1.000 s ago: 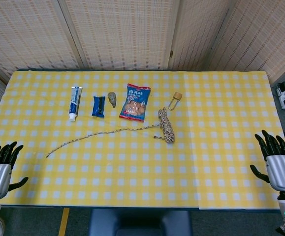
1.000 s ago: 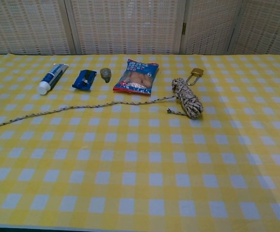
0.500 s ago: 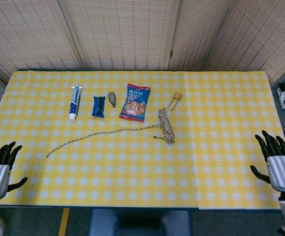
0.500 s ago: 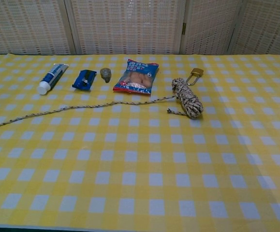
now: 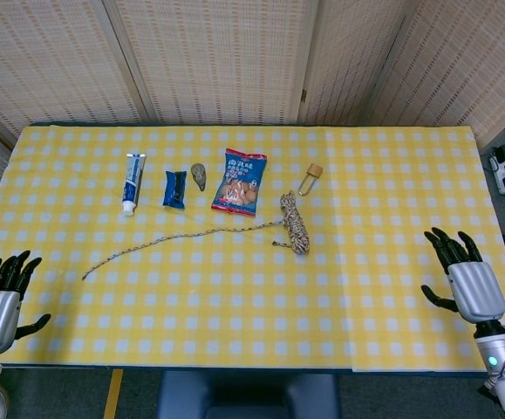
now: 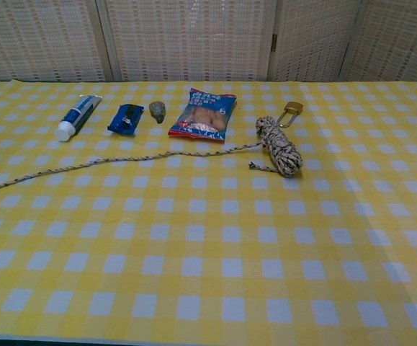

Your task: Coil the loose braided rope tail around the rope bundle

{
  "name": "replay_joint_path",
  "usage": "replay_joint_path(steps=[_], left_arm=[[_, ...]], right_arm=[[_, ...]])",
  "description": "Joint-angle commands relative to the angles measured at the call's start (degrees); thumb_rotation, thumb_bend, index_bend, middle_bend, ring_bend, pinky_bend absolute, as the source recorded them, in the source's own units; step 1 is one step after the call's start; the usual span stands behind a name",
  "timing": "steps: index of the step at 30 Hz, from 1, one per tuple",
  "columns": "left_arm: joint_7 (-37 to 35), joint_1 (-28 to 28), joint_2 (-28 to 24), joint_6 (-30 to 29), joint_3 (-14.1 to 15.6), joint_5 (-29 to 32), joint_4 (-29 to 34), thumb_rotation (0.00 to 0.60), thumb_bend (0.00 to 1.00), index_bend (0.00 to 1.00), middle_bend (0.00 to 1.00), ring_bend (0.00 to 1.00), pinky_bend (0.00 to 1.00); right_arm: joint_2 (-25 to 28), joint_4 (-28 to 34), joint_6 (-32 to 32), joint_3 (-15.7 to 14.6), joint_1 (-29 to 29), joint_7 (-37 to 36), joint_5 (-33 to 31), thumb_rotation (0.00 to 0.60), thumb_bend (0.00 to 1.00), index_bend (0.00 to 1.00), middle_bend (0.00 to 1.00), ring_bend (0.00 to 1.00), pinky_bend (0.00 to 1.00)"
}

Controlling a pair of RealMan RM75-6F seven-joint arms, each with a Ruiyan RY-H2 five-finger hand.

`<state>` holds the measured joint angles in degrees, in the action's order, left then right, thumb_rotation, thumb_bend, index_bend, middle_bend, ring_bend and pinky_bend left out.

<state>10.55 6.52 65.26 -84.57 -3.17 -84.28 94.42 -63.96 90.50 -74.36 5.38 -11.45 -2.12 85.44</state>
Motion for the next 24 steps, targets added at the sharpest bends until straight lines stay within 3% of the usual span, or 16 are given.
replay_joint_path(steps=[1, 7, 11, 17, 24], left_arm=[[0.05, -0.06, -0.04, -0.10, 0.09, -0.13, 0.09, 0.600, 0.18, 0.15, 0.09, 0.09, 0.00], [0.11, -0.28, -0.18, -0.39, 0.29, -0.33, 0.35, 0.600, 0.18, 0.15, 0.09, 0.09, 0.00], [0.04, -0.41, -0.16, -0.57, 0.42, -0.55, 0.42, 0.600, 0.18, 0.15, 0.09, 0.09, 0.00], [-0.24, -0.49, -0.16, -0.50, 0.64, -0.73, 0.42, 0.600, 0.18, 0.15, 0.09, 0.09, 0.00], [-0.63, -0.39, -0.16, -0.38, 0.71, -1.02, 0.33, 0.600, 0.18, 0.15, 0.09, 0.09, 0.00]], right_arm=[[0.76, 0.89, 7.41, 0.71, -4.93, -3.79, -0.87, 0.600, 0.45, 0.00, 0.11, 0.17, 0.00], [-0.36, 0.46, 17.45, 1.93, -11.68, -9.35, -2.36, 0.600, 0.72, 0.00, 0.18, 0.18, 0.00], [-1.94, -1.35, 24.37, 2.43, -16.14, -14.29, -3.37, 0.600, 0.82, 0.00, 0.18, 0.18, 0.00], [-6.50, -7.28, 31.85, 2.88, -21.82, -21.44, -3.87, 0.600, 0.84, 0.00, 0.18, 0.18, 0.00], [-12.12, -14.29, 36.02, 2.76, -26.40, -28.51, -2.64, 0.600, 0.84, 0.00, 0.19, 0.20, 0.00]])
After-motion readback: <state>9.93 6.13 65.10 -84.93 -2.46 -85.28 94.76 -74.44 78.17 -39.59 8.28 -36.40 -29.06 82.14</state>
